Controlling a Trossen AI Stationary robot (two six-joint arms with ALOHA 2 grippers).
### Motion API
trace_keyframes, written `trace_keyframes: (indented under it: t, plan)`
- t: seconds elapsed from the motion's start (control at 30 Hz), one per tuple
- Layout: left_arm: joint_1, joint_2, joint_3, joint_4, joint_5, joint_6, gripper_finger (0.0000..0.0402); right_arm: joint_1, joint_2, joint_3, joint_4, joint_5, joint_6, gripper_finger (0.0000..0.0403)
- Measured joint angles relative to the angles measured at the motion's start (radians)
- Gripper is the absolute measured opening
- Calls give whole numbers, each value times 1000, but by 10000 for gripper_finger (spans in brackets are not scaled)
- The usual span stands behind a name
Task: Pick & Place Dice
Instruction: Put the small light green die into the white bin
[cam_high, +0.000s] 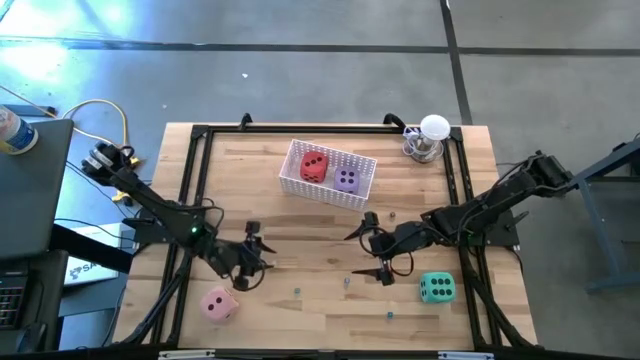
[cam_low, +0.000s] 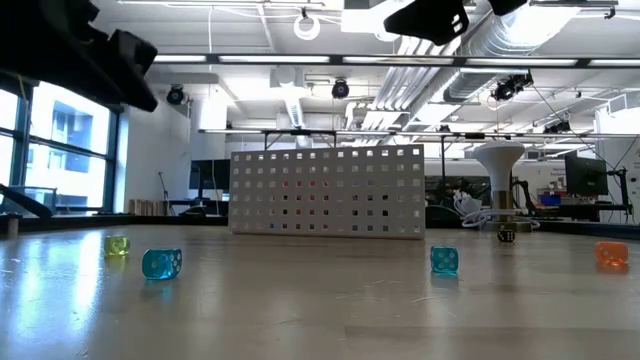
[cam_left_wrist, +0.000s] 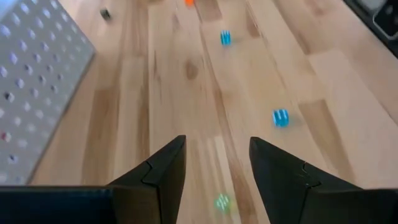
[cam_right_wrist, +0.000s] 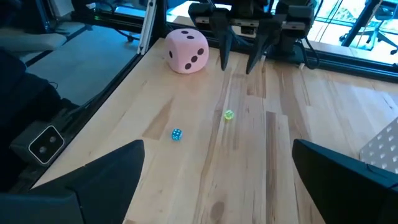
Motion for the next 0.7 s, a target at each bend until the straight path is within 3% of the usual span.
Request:
trace_keyframes:
  t: [0.27, 0.43, 0.7]
  plan:
    - [-2, 21, 0, -59, 5, -87, 170, 0, 0, 0, 0, 0, 0, 400]
    - [-2, 91, 0, -59, 117, -86, 170, 0, 0, 0, 0, 0, 0, 400]
    - [18, 222, -1, -58, 136, -84, 170, 0, 0, 0, -1, 0, 0, 400]
